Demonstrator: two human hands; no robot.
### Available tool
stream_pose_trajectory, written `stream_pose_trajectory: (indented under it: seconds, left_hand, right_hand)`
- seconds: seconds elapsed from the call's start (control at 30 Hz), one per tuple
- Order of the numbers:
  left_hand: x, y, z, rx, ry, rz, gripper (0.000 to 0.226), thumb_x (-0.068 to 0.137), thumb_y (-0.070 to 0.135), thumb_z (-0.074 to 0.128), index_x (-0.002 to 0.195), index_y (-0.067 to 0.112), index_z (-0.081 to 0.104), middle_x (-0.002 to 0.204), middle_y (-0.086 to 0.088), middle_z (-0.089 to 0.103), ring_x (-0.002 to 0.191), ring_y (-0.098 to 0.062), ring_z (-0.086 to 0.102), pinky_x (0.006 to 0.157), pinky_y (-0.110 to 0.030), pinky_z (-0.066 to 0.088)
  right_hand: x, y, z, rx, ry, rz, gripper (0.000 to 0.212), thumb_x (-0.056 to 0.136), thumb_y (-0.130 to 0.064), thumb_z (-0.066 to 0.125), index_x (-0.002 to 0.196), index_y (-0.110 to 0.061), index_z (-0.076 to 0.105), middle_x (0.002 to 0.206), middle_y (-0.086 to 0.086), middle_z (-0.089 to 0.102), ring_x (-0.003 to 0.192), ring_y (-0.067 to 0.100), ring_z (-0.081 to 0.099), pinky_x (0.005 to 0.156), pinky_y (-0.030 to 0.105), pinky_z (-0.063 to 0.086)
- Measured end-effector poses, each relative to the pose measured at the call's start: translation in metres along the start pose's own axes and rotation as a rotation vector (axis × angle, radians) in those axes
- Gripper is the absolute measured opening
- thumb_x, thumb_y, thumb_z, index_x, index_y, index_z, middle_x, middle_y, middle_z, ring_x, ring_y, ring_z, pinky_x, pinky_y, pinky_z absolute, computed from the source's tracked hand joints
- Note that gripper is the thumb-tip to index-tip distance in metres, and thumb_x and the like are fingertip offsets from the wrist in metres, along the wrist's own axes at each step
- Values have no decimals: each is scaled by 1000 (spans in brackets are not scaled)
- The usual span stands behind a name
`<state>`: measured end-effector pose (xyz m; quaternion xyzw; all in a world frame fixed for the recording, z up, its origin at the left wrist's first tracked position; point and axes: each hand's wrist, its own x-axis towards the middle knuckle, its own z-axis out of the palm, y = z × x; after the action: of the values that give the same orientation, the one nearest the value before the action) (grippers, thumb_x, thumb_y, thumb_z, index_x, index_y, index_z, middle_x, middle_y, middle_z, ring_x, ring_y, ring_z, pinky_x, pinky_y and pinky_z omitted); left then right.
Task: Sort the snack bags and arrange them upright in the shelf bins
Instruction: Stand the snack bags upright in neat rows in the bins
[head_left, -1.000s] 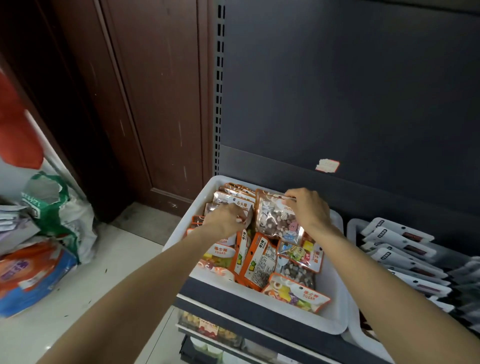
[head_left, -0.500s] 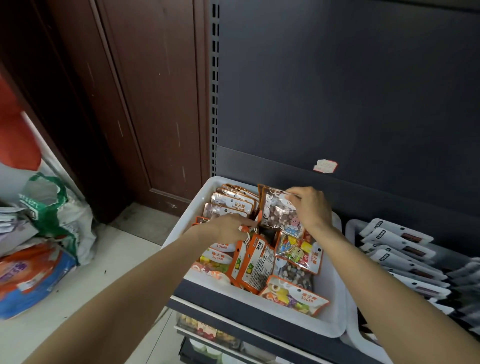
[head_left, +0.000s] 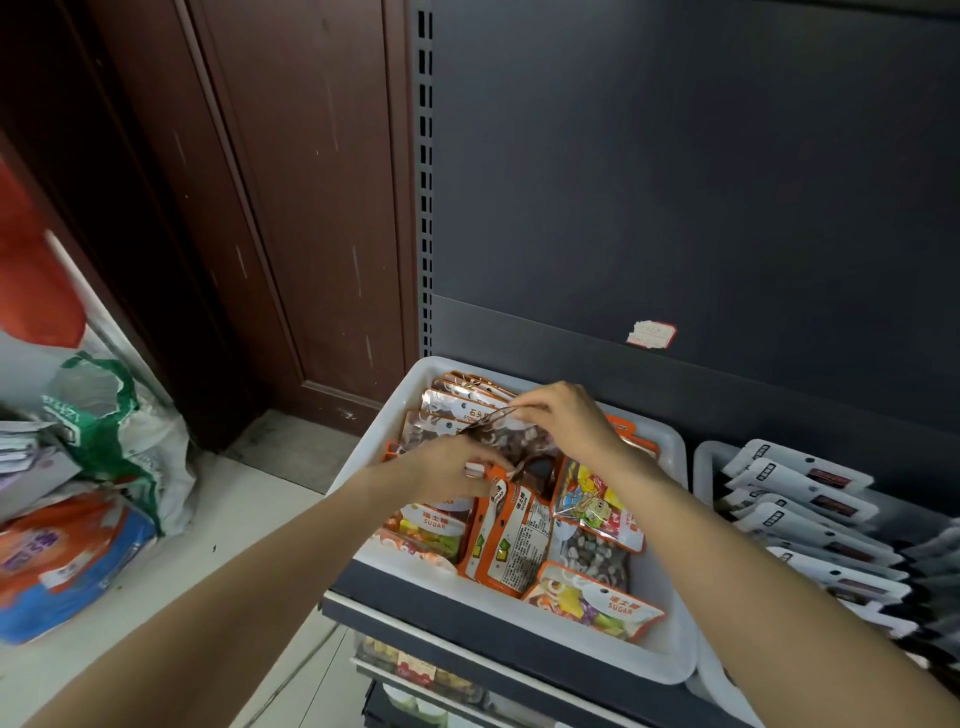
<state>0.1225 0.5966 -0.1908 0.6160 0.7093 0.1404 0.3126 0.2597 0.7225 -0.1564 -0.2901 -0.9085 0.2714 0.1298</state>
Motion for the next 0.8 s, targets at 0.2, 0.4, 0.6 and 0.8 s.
stream_pose_trajectory:
  seconds: [0.2,0.4,0.6,0.8]
  left_hand:
    - [-11,-2,-8,-85,124,-7,25,91,24,61,115,23,63,114,5,67,106,-9,60,94,-24,46]
    - [-18,-23,-26,0,538,-129,36,86,26,66,119,25,51,109,2,55,100,-15,57,86,-35,52]
    - [-10,-26,-17,372,264,-72,64,95,42,51,149,35,17,156,1,16,144,-23,14,114,-45,20]
    - [-6,-27,-14,532,185,-87,67,98,48,38,148,42,-6,160,6,1,147,-23,0,117,-47,9]
  right_hand:
    - [15,-1,20,74,33,81,22,92,-18,60,109,-10,70,106,6,70,99,20,63,82,32,50]
    - [15,-3,44,121,-47,163,18,93,-17,57,107,-11,65,108,5,66,99,17,60,74,24,39]
    - [11,-9,51,64,-56,176,22,94,-17,55,113,-9,65,115,7,64,109,22,58,81,23,38]
    - [0,-5,46,-120,49,165,23,96,-16,53,115,-15,64,118,5,65,110,21,60,86,27,46]
